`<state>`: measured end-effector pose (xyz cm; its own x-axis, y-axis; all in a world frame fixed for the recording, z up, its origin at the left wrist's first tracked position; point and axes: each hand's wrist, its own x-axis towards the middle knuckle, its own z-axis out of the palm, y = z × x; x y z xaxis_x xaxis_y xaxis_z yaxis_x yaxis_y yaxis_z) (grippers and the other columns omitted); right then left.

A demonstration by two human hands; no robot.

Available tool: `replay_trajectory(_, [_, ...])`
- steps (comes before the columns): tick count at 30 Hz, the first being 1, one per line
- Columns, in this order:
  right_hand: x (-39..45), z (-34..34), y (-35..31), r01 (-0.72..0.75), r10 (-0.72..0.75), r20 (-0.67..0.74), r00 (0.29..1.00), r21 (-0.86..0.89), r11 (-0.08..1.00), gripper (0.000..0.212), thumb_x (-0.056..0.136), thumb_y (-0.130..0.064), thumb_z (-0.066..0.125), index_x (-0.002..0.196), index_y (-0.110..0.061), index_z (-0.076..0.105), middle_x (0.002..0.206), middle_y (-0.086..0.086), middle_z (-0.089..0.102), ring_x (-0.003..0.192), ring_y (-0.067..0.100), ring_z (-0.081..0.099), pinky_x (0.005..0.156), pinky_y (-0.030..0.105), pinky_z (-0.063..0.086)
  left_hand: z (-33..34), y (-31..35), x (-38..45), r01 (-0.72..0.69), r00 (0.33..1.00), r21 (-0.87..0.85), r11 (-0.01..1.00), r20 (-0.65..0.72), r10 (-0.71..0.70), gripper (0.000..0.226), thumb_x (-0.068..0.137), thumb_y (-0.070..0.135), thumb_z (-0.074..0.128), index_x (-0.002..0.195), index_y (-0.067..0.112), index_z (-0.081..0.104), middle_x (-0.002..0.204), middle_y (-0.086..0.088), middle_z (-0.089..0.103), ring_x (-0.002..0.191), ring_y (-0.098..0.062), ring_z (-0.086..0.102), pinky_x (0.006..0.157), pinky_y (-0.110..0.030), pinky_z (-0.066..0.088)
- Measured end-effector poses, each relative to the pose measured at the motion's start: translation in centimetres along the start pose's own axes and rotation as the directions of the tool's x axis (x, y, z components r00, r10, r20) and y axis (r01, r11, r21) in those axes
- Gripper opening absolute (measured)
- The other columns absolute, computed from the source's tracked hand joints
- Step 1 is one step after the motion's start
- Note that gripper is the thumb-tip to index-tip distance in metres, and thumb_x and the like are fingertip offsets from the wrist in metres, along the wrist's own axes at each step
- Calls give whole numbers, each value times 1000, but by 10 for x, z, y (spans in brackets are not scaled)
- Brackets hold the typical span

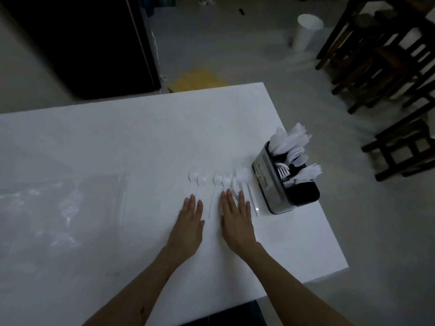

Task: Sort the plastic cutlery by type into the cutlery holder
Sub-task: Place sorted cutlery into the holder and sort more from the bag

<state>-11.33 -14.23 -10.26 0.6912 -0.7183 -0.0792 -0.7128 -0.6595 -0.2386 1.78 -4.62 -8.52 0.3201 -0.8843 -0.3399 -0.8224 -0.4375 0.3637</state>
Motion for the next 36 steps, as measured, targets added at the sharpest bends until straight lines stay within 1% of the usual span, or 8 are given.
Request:
replay_trajectory(3, [0, 5, -7, 111, -111, -27, 993, 6, 994, 64, 85, -4, 53, 147, 1, 35, 154, 19, 35, 142, 46, 25, 110, 55, 35, 9, 3, -18, 24, 1000, -4, 1000, -11, -24, 63, 101, 33, 7, 132, -6, 47, 140, -28, 45, 129, -41, 44, 115, -35, 19])
replay_trajectory(8, [0, 3, -12, 146, -146, -84, 986, 1, 989, 53, 94, -16, 38, 146, -2, 39, 152, 19, 38, 142, 40, 31, 111, 53, 35, 18, 0, -34, 81, 995, -15, 997, -53, -81, 59, 102, 34, 4, 137, 0, 36, 143, -24, 42, 137, -33, 28, 113, -31, 0])
replay_trajectory(13, [11, -24, 21, -322, 325, -194, 925, 47, 945, 45, 83, -6, 69, 126, -5, 56, 123, 18, 60, 98, 35, 64, 74, 41, 56, 25, 1, -30, 62, 985, -44, 997, -159, -68, 69, 99, 42, 3, 141, 1, 40, 155, -16, 19, 144, -31, 13, 114, -41, 18])
replay_trajectory(16, [16, -31, 32, -375, 371, -68, 926, -69, 924, 35, 77, -3, 73, 108, -4, 56, 100, 16, 63, 78, 30, 67, 54, 32, 55, 27, 11, -26, 88, 973, -156, 984, -200, -118, 71, 91, 43, 5, 145, 8, 33, 158, -7, -1, 146, -21, -6, 116, -38, 2])
replay_trajectory(20, [23, -39, 32, -423, 425, 25, 905, -55, 904, 25, 80, -1, 71, 102, -2, 58, 94, 17, 66, 77, 32, 69, 57, 34, 55, 18, 28, -15, 64, 962, -320, 945, -234, -144, 49, 101, 32, 26, 144, 10, 35, 158, 0, -7, 145, -12, -15, 117, -28, -6])
replay_trajectory(26, [13, -47, 36, -307, 322, -49, 945, 200, 931, 15, 100, -25, 48, 105, -12, 55, 102, 5, 62, 84, 25, 66, 65, 37, 56, -18, 68, 7, 27, 911, -596, 803, -317, -265, 39, 96, 31, 47, 133, 15, 49, 142, 3, 42, 135, -7, 23, 113, -28, 28])
replay_trajectory(31, [9, -56, 29, 22, -11, -36, 999, 325, 945, 22, 98, -41, 52, 108, -23, 59, 99, -8, 65, 71, 5, 58, 62, 24, 51, -41, 85, 48, 299, 857, -876, 378, 72, -511, 41, 87, 53, 52, 100, 18, 69, 109, -2, 66, 111, -24, 53, 89, -32, 41])
replay_trajectory(36, [16, -50, 35, -371, 391, -19, 920, 281, 885, 39, 97, -47, 50, 119, -15, 53, 103, 3, 66, 86, 20, 67, 69, 34, 56, -48, 73, 52, 234, 737, -969, -80, 231, -635, 32, 100, 32, 40, 107, 5, 57, 91, -7, 70, 88, -25, 66, 87, -40, 53])
